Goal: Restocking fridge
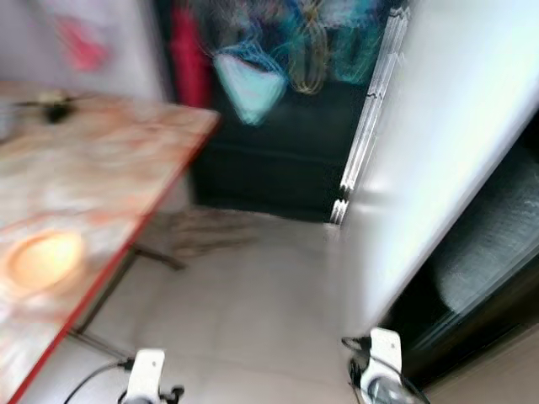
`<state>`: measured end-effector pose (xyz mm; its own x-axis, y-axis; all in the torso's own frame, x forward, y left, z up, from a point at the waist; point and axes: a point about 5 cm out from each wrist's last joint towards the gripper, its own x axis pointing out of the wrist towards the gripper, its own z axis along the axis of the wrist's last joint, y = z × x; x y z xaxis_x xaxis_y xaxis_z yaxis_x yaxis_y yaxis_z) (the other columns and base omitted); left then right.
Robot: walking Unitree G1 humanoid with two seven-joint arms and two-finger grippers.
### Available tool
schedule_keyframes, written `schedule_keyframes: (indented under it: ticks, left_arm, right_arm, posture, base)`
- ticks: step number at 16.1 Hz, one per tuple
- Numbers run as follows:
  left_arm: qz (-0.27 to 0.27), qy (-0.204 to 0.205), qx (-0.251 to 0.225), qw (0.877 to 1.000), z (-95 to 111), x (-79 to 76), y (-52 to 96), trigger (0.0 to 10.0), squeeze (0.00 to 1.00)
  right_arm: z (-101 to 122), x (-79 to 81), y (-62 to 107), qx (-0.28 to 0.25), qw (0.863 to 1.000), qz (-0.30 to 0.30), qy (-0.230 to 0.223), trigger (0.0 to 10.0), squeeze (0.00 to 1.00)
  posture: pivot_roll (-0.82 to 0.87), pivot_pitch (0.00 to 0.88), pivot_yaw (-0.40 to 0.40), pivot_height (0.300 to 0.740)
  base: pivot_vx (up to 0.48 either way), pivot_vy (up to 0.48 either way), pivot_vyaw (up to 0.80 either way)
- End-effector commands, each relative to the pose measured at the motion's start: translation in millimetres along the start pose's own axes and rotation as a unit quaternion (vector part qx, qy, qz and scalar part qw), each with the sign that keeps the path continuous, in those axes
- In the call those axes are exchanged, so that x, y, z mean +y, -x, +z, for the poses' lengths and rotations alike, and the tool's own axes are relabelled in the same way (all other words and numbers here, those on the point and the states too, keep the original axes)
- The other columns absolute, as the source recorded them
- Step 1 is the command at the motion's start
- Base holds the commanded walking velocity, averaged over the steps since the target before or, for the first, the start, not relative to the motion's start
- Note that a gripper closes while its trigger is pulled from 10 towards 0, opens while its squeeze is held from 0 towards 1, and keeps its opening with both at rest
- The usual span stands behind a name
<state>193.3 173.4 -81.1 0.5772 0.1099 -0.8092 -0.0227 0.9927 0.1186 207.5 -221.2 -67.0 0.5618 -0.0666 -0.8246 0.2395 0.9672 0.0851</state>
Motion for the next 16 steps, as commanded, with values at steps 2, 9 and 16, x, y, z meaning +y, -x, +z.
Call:
schedule_keyframes:
  ticks: [2, 9, 16]
  left_arm:
    - [-0.003, 0.004, 0.014, 1.000, -7.8, -5.6, 1.3, 10.0, 0.00]
    - [0.011, 0.018, 0.009, 1.000, -6.4, -4.9, 1.2, 10.0, 0.00]
    - [0.023, 0.027, 0.003, 0.999, -5.8, -4.5, 1.4, 10.0, 0.00]
  right_arm:
    - [-1.0, -3.0, 0.5, 0.004, 1.000, -0.003, 0.003, 10.0, 0.00]
    - [0.6, -3.0, 0.4, 0.005, 1.000, -0.002, 0.006, 10.0, 0.00]
    - [1.0, -3.3, 0.4, 0.006, 1.000, 0.000, 0.009, 10.0, 0.00]
  posture:
    - [0.14, 0.000, -0.064, 0.740]
    - [0.14, 0.000, -0.066, 0.740]
    - [0.14, 0.000, -0.068, 0.740]
  base:
    - [0.000, 0.000, 0.80]
    - [0.000, 0.000, 0.80]
    - [0.000, 0.000, 0.80]
